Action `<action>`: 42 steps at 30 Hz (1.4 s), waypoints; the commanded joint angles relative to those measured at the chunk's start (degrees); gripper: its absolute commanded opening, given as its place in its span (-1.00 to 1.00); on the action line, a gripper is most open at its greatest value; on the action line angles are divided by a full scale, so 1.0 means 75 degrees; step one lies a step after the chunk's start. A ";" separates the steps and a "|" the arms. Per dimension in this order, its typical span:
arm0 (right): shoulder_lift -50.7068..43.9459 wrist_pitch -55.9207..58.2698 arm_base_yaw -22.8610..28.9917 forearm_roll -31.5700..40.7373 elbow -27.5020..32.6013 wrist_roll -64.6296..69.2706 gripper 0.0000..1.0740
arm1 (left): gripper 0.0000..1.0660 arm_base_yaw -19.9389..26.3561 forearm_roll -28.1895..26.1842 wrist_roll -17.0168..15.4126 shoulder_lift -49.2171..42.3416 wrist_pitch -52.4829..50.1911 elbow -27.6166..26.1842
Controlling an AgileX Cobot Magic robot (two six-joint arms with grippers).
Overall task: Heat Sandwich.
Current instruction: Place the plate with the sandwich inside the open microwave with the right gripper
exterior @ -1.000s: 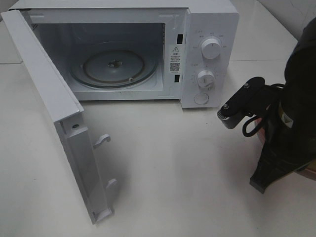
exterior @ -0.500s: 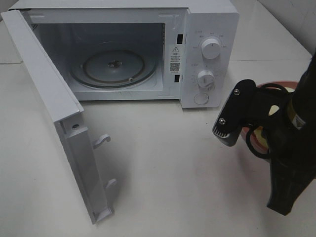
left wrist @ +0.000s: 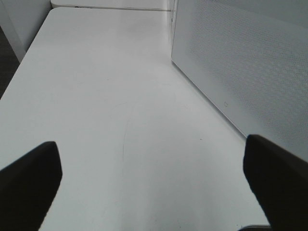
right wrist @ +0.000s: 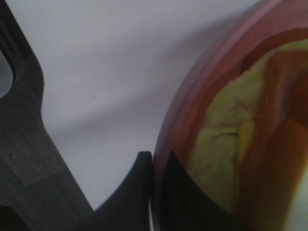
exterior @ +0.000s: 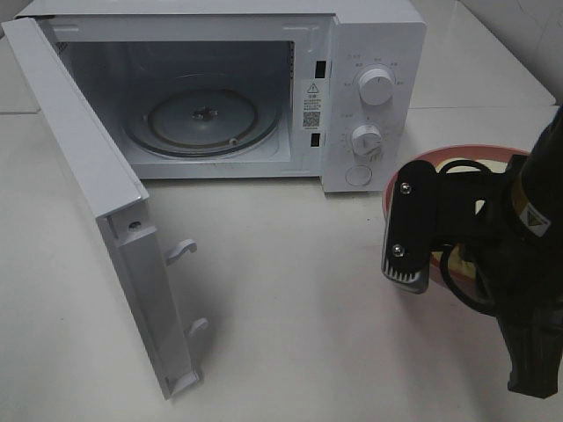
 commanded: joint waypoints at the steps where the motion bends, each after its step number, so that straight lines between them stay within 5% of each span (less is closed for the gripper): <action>1: -0.0107 -0.0267 0.0031 -0.0053 0.0008 -0.0604 -0.97 | 0.83 0.0000 -0.0031 -0.0046 -0.0145 -0.0076 0.0000; 16: -0.0107 -0.1467 0.0031 0.0626 0.0008 -0.4156 -0.96 | 0.83 0.0000 -0.0031 -0.0046 -0.0145 -0.0076 0.0000; 32: -0.0107 -0.2299 0.0031 0.0665 0.0008 -0.4973 -0.95 | 0.83 0.0000 -0.0031 -0.0046 -0.0145 -0.0076 0.0000; 42: -0.0107 -0.2238 0.0008 0.1261 0.0008 -0.7135 -0.95 | 0.83 0.0000 -0.0031 -0.0046 -0.0145 -0.0076 0.0000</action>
